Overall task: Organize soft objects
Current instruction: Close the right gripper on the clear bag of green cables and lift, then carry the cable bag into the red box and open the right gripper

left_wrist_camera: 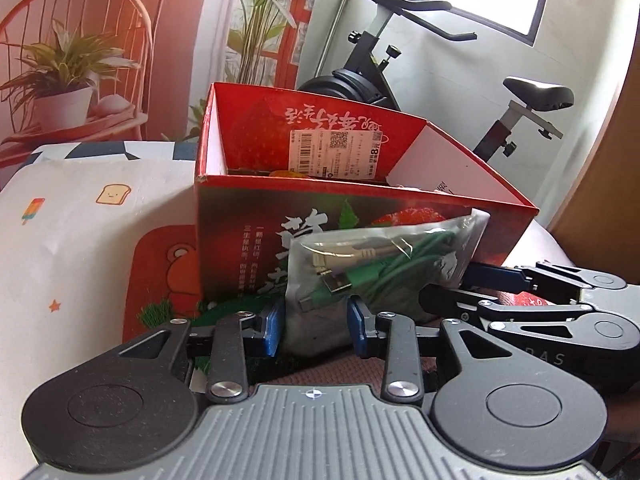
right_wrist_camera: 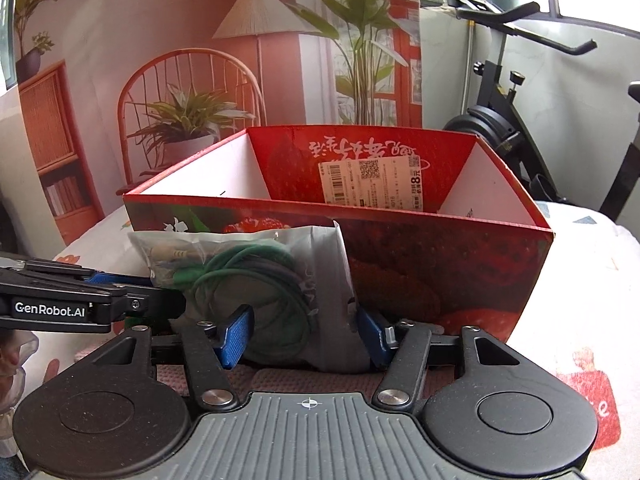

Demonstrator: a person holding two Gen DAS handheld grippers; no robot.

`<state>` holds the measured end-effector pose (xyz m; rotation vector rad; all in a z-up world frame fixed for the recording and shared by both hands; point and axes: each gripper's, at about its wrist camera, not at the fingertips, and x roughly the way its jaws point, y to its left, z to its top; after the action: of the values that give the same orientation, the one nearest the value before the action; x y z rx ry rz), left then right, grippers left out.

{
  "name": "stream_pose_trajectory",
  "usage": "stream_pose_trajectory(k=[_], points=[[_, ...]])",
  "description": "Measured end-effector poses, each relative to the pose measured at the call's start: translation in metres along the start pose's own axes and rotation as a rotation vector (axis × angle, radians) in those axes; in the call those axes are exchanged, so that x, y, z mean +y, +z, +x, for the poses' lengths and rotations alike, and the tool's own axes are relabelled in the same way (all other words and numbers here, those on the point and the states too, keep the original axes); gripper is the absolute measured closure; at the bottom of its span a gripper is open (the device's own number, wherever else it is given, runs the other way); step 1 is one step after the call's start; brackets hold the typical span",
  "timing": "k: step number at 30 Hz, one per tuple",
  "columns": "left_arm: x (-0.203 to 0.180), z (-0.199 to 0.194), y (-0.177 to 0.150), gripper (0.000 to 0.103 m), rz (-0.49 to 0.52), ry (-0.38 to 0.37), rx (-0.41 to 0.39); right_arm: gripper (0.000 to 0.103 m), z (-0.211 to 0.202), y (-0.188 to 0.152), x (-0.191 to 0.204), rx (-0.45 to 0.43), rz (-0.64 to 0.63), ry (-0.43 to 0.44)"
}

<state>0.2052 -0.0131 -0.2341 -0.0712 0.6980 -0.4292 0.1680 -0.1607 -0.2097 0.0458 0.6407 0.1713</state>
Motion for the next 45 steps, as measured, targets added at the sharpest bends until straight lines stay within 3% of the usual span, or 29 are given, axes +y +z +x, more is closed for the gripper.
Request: stream_pose_trajectory(k=[5, 11, 21, 29, 33, 37, 45], points=[[0.003, 0.005, 0.003, 0.066, -0.001, -0.016, -0.009, 0.049, 0.0, 0.006, 0.0, -0.036, -0.029, -0.002], [-0.004, 0.011, 0.006, 0.066, 0.058, 0.002, 0.005, 0.053, 0.008, 0.008, -0.001, -0.02, -0.038, 0.0], [-0.006, 0.006, 0.006, 0.069, 0.005, -0.025, 0.005, 0.07, 0.001, 0.006, 0.001, -0.021, -0.02, 0.002], [-0.015, -0.022, 0.014, 0.073, 0.024, -0.041, -0.071, 0.074, -0.024, 0.014, 0.009, -0.08, -0.022, 0.009], [-0.016, -0.03, 0.019, 0.076, 0.025, -0.029, -0.09, 0.091, -0.033, 0.019, 0.008, -0.102, -0.02, -0.006], [-0.018, -0.036, 0.019, 0.077, 0.025, -0.036, -0.099, 0.096, -0.04, 0.021, 0.005, -0.114, 0.002, -0.007], [-0.022, -0.054, 0.026, 0.077, 0.034, -0.037, -0.158, 0.099, -0.061, 0.031, 0.007, -0.177, -0.005, -0.005]])
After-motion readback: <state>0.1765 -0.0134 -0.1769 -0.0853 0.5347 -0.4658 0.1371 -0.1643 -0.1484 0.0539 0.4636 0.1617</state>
